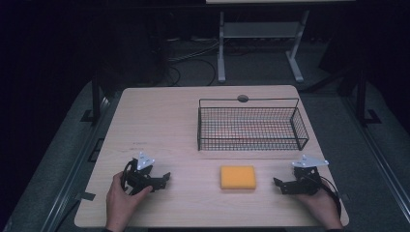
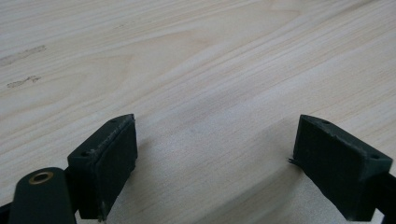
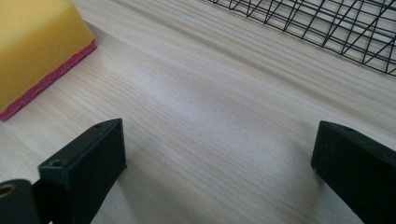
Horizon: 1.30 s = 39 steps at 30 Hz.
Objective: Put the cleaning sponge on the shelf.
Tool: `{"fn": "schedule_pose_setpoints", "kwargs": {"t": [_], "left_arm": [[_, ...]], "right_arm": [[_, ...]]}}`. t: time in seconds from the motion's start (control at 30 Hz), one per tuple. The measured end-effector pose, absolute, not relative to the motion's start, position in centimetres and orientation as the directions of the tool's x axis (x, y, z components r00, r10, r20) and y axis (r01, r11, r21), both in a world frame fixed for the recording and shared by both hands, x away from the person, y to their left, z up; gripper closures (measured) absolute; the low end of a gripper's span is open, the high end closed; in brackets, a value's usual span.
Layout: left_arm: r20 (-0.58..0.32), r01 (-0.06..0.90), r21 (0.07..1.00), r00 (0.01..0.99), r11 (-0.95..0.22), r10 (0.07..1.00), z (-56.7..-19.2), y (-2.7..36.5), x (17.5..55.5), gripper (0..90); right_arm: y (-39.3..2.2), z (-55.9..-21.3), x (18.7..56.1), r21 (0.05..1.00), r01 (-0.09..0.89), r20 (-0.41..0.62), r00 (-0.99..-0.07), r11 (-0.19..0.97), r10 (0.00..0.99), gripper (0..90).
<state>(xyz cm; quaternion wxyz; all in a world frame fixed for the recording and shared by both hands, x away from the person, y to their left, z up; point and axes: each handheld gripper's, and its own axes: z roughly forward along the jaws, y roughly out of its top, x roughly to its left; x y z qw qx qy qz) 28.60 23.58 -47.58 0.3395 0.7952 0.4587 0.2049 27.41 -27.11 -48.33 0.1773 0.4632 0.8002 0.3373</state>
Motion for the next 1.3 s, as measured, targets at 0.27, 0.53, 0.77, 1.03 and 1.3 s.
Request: {"fn": "schedule_pose_setpoints", "kwargs": {"t": [0.27, 0.53, 0.77, 1.03, 1.3], "left_arm": [[0.015, 0.592, 0.728, 0.490, -0.346, 0.871, -47.6, 23.5, 28.6, 13.0], [0.015, 0.593, 0.728, 0.489, -0.345, 0.872, -47.6, 23.5, 28.5, 13.0], [0.015, 0.594, 0.728, 0.487, -0.344, 0.873, -47.6, 23.5, 28.5, 13.1], [0.015, 0.593, 0.728, 0.487, -0.343, 0.873, -47.6, 23.5, 28.5, 13.1], [0.015, 0.594, 0.728, 0.487, -0.344, 0.873, -47.6, 23.5, 28.5, 13.1]], "right_arm": [[-26.9, -47.7, 27.4, 0.686, 0.631, 0.036, -0.526, 0.362, 0.850, 16.1], [-26.4, -45.8, 26.6, 0.722, 0.593, 0.076, -0.581, 0.357, 0.811, 50.9], [-25.7, -44.8, 26.2, 0.747, 0.560, 0.102, -0.629, 0.358, 0.770, 81.8], [-23.7, -44.4, 25.7, 0.746, 0.536, 0.147, -0.710, 0.394, 0.689, 89.5], [-21.4, -44.5, 25.2, 0.745, 0.499, 0.158, -0.777, 0.442, 0.609, 89.5]]}}
